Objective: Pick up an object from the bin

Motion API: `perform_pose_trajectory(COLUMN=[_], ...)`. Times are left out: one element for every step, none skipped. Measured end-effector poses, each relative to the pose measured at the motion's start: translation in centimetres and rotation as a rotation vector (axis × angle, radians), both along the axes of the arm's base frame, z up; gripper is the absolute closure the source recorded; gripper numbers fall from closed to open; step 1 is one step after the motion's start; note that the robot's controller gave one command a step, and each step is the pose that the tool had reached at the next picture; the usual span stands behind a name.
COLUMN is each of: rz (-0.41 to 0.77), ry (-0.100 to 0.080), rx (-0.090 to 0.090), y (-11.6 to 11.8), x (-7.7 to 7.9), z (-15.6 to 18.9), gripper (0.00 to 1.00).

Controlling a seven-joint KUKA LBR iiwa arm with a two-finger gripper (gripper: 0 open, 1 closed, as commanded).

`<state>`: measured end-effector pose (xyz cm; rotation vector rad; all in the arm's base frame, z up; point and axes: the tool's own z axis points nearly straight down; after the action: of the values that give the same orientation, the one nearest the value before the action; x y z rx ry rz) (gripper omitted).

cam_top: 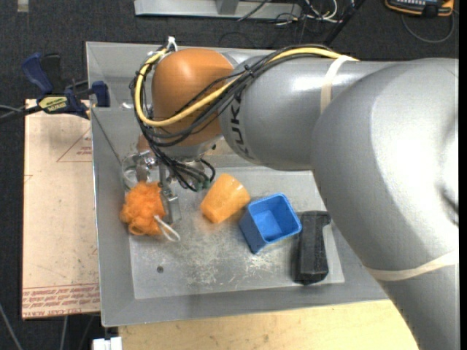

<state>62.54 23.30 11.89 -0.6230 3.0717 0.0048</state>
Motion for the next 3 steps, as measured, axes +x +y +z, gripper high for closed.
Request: perform_pose_trajectory(rz=[0.222, 0.116, 0.116], ry=[0.000, -0.015, -0.015], rx=[-0.002, 0.004, 0.004], y=[0.1, 0.2, 0.2], x=[-0.2, -1.2, -1.2], z=[-3.2, -4.3, -4.3], gripper=[0.00, 1.00, 1.00])
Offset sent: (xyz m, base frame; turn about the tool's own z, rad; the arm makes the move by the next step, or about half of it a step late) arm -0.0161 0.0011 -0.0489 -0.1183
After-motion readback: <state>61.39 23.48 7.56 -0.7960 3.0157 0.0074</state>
